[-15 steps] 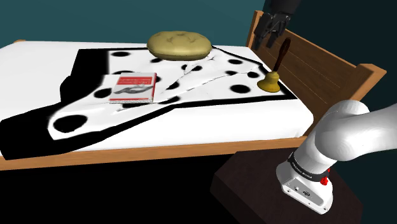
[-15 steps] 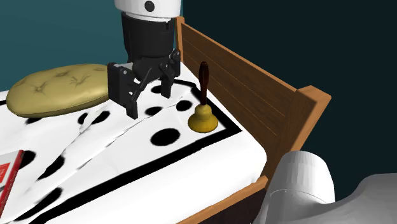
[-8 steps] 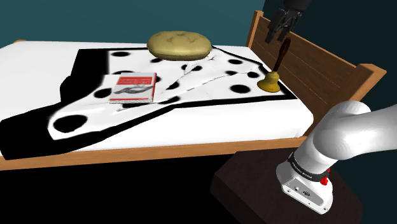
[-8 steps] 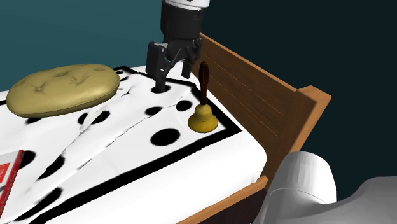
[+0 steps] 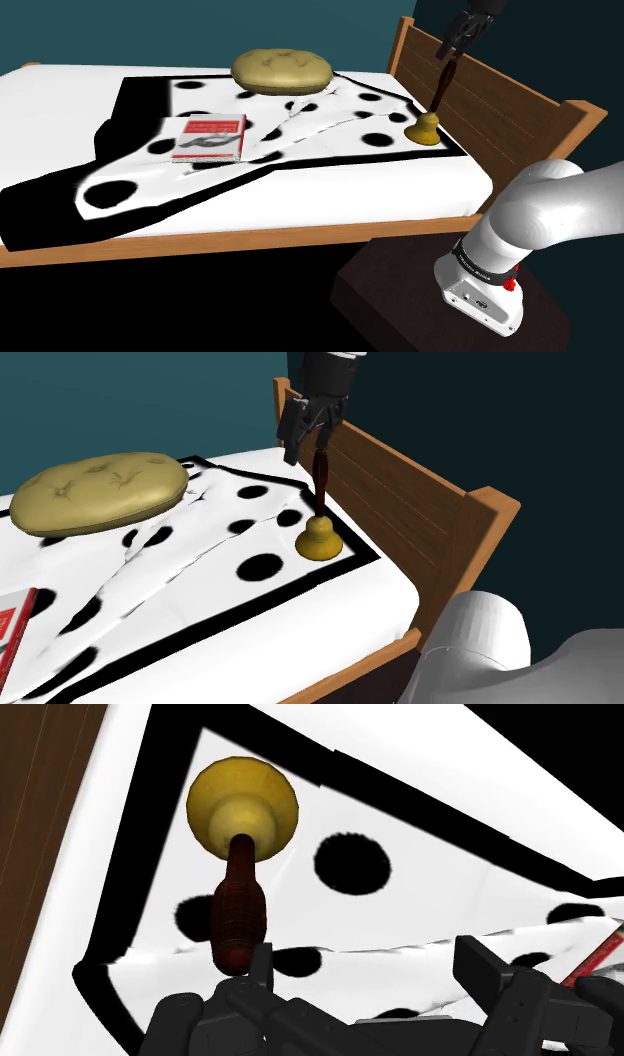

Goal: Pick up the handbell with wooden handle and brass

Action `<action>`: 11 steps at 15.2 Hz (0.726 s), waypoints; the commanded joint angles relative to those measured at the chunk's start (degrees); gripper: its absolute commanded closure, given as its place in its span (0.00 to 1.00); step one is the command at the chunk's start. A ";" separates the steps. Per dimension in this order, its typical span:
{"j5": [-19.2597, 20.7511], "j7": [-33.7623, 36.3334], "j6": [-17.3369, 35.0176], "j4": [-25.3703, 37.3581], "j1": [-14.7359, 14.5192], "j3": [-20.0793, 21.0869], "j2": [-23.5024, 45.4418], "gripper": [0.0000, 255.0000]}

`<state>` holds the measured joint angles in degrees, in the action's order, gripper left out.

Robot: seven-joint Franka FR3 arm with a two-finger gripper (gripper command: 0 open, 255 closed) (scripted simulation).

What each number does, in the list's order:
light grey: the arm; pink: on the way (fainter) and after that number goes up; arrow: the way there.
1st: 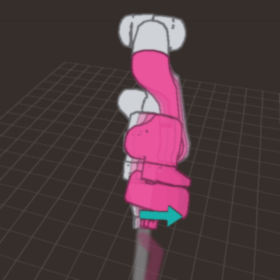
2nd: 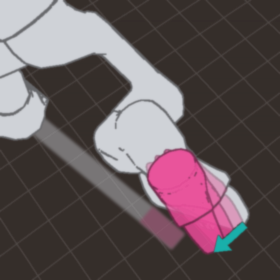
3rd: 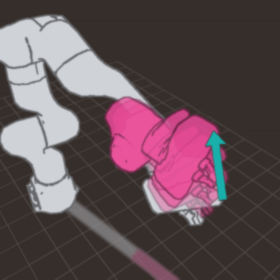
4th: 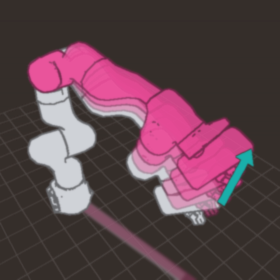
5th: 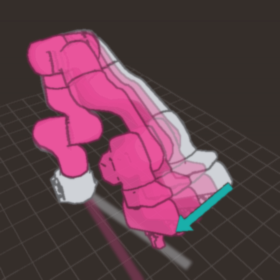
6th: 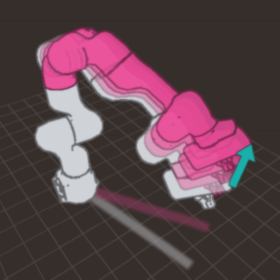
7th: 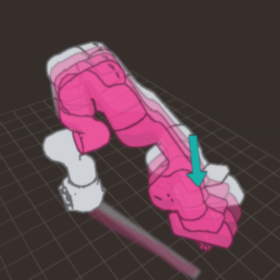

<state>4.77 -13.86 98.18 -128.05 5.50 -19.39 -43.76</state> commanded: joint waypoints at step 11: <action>2.44 -5.73 7.14 -2.98 1.37 -6.88 1.46 0.00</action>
<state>7.08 -19.56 104.69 -130.20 6.75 -26.18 -42.08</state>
